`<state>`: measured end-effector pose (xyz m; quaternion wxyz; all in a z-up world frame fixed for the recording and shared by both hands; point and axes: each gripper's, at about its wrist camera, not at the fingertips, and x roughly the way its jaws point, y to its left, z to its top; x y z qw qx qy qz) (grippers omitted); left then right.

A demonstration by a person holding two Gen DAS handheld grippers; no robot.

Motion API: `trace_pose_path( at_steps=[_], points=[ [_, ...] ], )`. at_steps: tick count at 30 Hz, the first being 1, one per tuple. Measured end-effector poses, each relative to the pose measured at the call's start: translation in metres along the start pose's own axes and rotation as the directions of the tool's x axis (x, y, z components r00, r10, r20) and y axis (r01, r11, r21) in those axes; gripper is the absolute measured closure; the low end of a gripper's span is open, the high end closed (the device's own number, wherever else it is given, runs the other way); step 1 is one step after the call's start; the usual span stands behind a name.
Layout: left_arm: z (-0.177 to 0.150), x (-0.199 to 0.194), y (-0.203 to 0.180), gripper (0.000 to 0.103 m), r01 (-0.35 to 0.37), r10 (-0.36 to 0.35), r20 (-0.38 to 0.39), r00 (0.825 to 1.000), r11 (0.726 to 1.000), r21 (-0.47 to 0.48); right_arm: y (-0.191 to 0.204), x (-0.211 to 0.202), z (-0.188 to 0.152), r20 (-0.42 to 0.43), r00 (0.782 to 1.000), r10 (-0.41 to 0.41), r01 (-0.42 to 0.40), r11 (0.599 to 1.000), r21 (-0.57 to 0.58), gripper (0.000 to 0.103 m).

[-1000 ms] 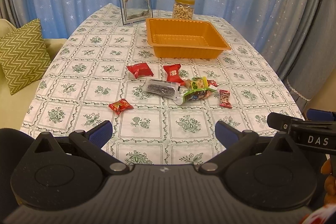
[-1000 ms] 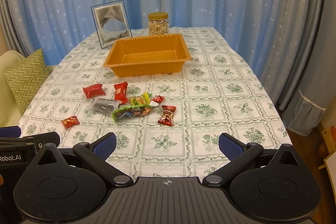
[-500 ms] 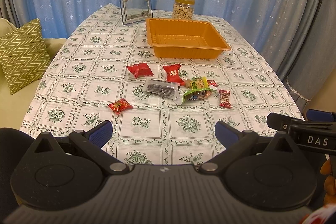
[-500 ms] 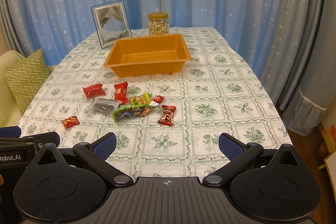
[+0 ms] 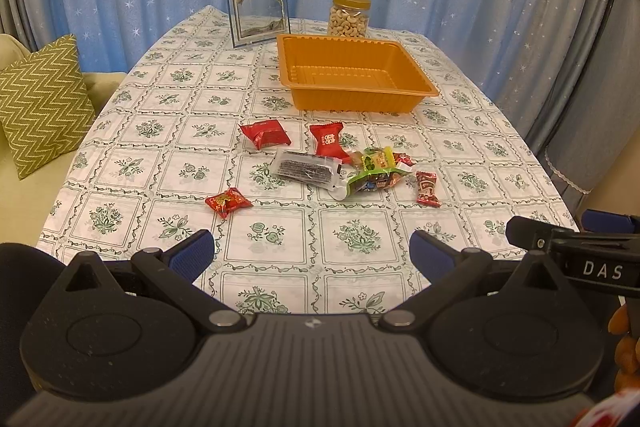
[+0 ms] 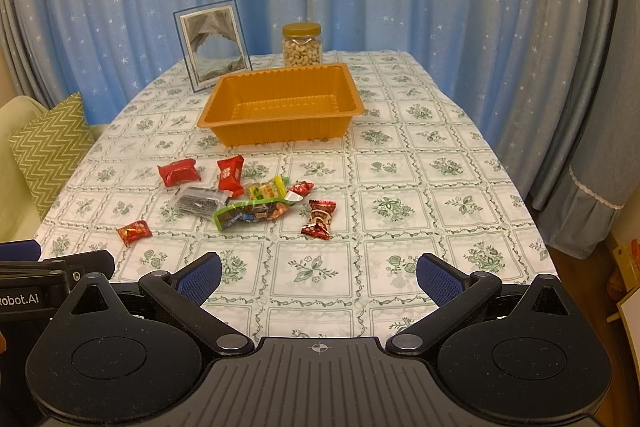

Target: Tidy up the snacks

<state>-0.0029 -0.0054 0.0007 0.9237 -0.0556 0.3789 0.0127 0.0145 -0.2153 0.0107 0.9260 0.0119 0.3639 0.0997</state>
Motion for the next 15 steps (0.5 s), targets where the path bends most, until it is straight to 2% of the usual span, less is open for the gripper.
trace_pose_path(
  at_steps=[15],
  points=[
    [0.0,0.007,0.012,0.0,0.029,-0.03,-0.008,1.0,0.999,-0.034,-0.003,0.01,-0.002,-0.013,1.0,0.001,0.0,1.0,0.019,0.0]
  ],
)
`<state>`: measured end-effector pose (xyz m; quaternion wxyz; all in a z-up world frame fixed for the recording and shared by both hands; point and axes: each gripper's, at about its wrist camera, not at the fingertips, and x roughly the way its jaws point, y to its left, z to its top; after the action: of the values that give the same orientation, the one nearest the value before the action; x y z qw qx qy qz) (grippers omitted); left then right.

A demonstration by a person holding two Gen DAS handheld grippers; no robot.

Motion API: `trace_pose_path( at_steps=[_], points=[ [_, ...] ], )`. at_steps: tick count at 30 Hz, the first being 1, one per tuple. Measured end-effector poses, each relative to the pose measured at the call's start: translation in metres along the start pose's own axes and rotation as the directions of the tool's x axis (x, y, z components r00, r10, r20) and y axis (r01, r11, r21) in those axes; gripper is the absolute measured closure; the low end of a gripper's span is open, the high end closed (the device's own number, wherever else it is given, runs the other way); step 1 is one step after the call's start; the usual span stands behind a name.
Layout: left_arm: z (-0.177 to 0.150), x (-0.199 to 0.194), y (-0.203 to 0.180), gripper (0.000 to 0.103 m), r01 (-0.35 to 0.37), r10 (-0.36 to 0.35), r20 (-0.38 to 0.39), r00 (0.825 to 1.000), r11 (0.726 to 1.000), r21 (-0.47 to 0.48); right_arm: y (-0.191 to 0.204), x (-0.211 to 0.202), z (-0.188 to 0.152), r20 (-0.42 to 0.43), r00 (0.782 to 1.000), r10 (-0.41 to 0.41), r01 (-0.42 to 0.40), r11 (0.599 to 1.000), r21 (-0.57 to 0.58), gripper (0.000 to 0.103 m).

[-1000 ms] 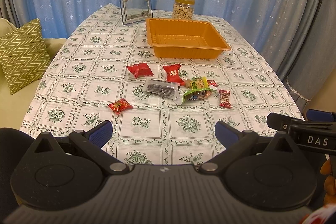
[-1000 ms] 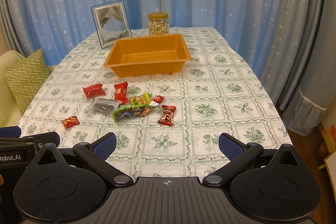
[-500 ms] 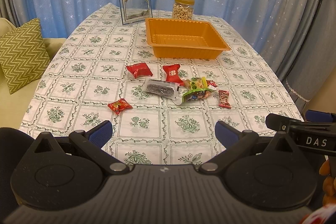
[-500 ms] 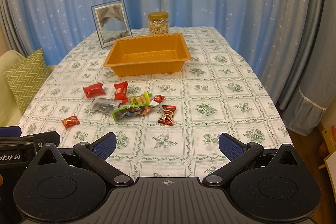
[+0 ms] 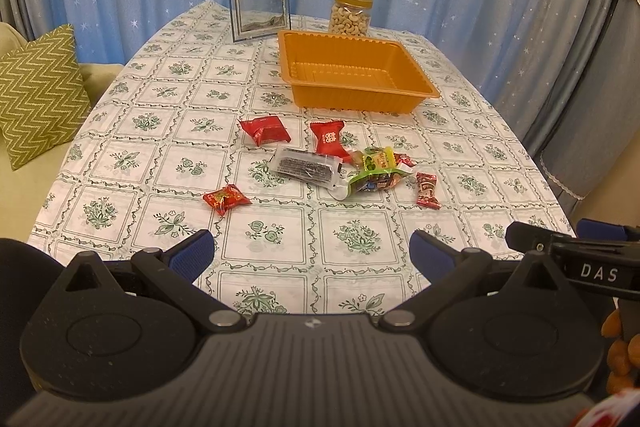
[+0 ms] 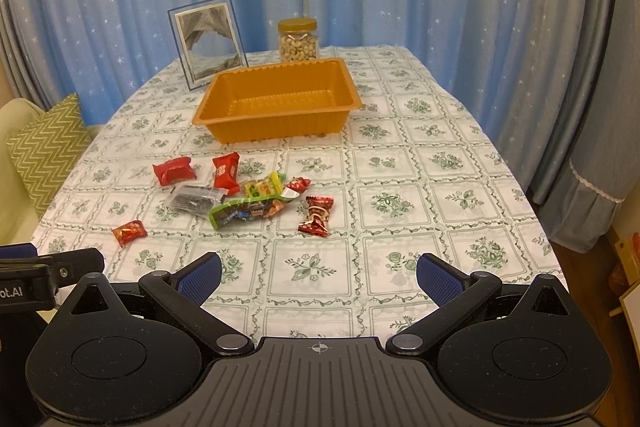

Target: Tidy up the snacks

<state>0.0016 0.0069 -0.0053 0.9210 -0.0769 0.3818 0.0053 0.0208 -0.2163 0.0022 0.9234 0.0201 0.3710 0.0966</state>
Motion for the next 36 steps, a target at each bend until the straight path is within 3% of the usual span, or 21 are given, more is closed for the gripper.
trace_pose_path(
  at_steps=[24,36],
  points=[
    [0.011,0.042,0.024,0.0,-0.023,0.022,-0.037,0.999,0.999,-0.037,-0.005,0.047,0.002,-0.034,0.999,-0.004,0.004,1.0,0.007,0.001],
    [0.016,0.076,0.046,0.006,-0.083,0.08,-0.066,0.995,0.996,-0.039,-0.001,0.082,0.008,-0.027,1.0,0.014,-0.014,1.0,-0.001,0.001]
  ],
)
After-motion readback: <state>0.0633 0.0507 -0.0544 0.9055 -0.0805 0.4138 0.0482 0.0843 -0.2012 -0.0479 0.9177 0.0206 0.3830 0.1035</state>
